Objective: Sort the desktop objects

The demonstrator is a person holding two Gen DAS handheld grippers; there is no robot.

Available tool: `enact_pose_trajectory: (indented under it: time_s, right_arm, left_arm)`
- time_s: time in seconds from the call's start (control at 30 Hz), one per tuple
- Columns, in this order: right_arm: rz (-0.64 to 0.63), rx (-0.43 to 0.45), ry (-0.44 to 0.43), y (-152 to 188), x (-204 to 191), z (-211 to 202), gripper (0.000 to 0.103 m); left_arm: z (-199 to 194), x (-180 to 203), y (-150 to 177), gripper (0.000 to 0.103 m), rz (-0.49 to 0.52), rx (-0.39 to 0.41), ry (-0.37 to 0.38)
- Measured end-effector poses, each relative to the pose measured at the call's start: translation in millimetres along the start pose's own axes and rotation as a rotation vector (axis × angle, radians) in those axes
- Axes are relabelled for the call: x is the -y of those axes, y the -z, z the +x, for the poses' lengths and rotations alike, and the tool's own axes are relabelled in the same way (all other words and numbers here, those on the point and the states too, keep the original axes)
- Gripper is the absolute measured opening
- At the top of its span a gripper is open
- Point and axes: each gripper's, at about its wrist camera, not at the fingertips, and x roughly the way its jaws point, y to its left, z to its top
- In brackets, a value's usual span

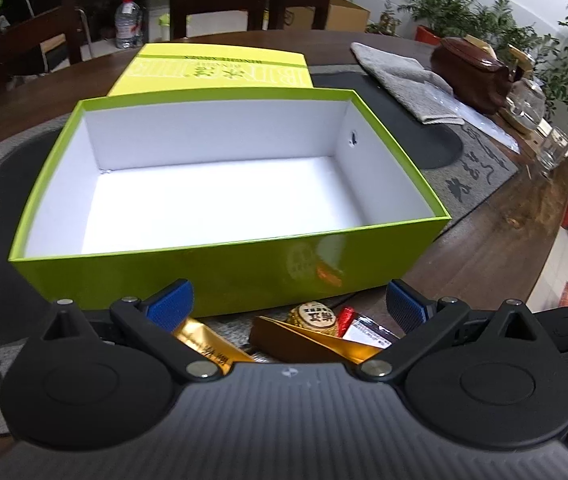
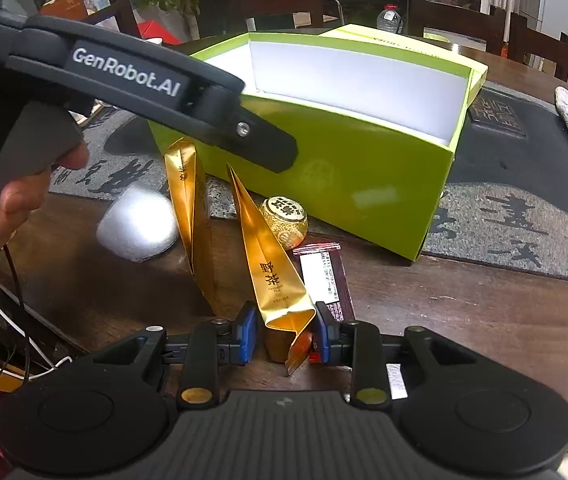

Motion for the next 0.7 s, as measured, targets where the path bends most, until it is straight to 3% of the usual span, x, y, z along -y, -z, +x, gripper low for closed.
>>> enact_pose_trajectory:
  time_s: [0.63, 0.7]
  right_arm:
    - [-0.013, 0.002, 0.003, 1.6, -0.8, 1.9, 0.029]
    - [-0.019, 0.000, 0.006, 1.5, -1.3, 2.0, 0.029]
  left_arm:
    - [24.1, -1.0, 3.4, 0.102, 0.024, -0.051, 0.069]
    - [24.8, -0.5, 4.1, 0.095, 0.026, -0.056, 0.080]
